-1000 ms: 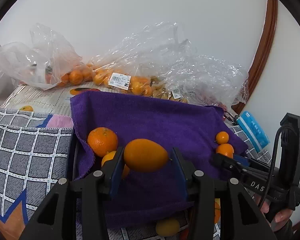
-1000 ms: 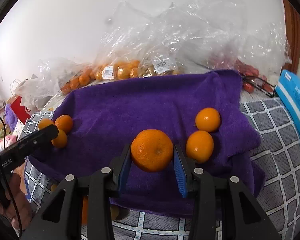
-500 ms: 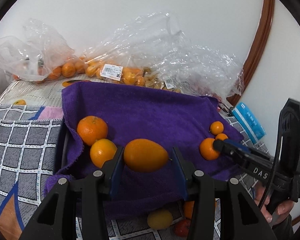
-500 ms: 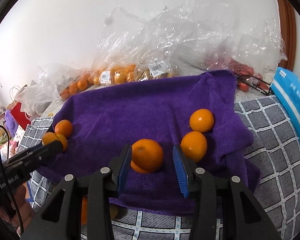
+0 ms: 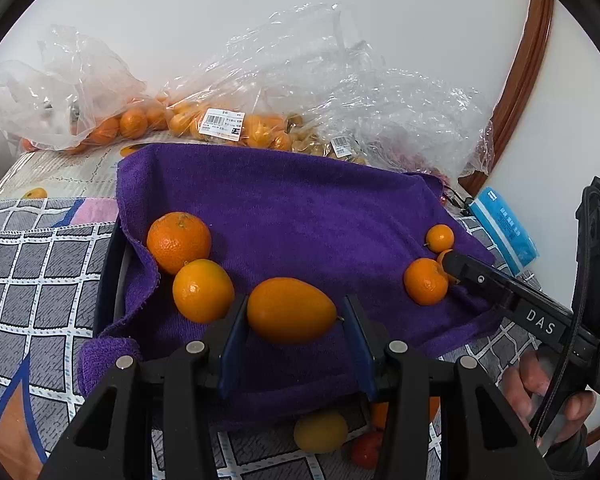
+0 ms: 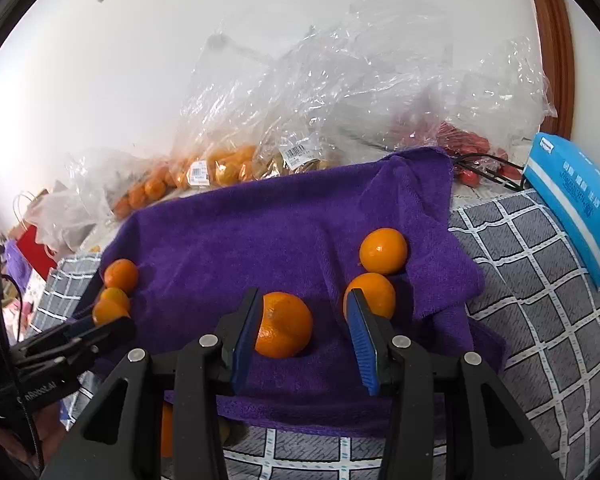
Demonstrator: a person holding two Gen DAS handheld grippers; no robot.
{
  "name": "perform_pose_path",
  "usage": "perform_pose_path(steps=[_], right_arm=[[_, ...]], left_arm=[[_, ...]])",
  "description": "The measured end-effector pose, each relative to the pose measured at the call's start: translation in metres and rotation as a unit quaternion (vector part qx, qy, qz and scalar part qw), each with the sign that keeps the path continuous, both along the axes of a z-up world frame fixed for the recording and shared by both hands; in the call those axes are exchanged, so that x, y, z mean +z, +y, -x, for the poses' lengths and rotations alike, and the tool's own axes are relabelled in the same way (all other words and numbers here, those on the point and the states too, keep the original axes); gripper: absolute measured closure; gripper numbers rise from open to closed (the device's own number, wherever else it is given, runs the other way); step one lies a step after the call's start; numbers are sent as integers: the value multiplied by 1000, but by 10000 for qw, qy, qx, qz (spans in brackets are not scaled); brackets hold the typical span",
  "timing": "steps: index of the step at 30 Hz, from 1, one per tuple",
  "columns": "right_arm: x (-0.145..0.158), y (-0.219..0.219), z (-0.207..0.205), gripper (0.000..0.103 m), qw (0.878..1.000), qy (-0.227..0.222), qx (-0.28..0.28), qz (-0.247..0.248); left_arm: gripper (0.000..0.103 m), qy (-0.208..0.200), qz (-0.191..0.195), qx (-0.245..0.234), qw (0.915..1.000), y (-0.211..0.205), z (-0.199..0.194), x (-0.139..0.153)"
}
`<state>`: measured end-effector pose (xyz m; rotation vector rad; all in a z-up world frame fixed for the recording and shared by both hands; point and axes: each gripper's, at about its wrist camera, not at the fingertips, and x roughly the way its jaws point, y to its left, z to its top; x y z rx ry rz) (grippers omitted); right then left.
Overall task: Organize fruits
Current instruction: 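Open the right tool to set its orange on the towel while the left tool releases the oval fruit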
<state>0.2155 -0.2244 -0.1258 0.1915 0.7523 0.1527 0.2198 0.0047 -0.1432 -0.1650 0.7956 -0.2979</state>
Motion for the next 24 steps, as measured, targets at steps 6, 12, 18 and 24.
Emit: perform_pose_path(steps=[6, 12, 18, 24], right_arm=[[1, 4, 0, 60, 9997, -37, -82, 245], [1, 6, 1, 60, 9994, -26, -24, 336], [1, 6, 1, 59, 9996, -2, 26, 289], [4, 5, 3, 59, 9997, -50, 59, 247]], left_arm=[[58, 37, -113, 17, 9999, -3, -1, -1], [58, 75, -136, 75, 9999, -3, 0, -1], [57, 53, -110, 110, 9999, -2, 1, 1], [56, -30, 165, 161, 9997, 4, 4, 5]])
